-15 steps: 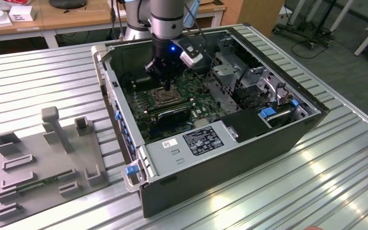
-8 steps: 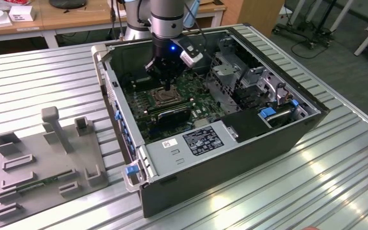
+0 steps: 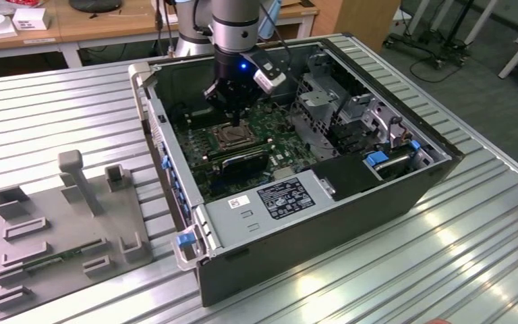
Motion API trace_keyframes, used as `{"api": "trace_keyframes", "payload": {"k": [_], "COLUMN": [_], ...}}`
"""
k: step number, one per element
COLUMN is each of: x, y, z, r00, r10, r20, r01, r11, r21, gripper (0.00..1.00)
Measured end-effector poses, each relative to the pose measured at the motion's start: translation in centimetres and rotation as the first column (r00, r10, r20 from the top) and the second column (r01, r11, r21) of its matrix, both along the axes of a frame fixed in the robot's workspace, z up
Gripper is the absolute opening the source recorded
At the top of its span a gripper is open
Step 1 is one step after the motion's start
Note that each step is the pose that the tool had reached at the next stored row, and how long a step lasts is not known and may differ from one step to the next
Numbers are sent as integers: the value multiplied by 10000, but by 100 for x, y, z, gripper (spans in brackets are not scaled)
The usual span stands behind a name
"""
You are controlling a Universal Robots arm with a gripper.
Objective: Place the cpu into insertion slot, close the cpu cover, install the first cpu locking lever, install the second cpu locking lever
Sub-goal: 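Install the second cpu locking lever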
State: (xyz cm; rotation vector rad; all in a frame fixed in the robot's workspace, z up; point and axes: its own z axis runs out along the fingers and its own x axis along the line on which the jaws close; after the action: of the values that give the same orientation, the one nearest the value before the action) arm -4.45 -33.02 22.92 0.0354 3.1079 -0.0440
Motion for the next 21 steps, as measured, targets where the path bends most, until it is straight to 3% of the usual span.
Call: {"api": "trace_keyframes", "payload": {"k": [21], "x": [0], "y": [-6], "z": [27], "r00": [10000], "r10": [0], "r20": [-5], "r01": [0], "r11": [10000], "r21": [3], "gripper": [11]}}
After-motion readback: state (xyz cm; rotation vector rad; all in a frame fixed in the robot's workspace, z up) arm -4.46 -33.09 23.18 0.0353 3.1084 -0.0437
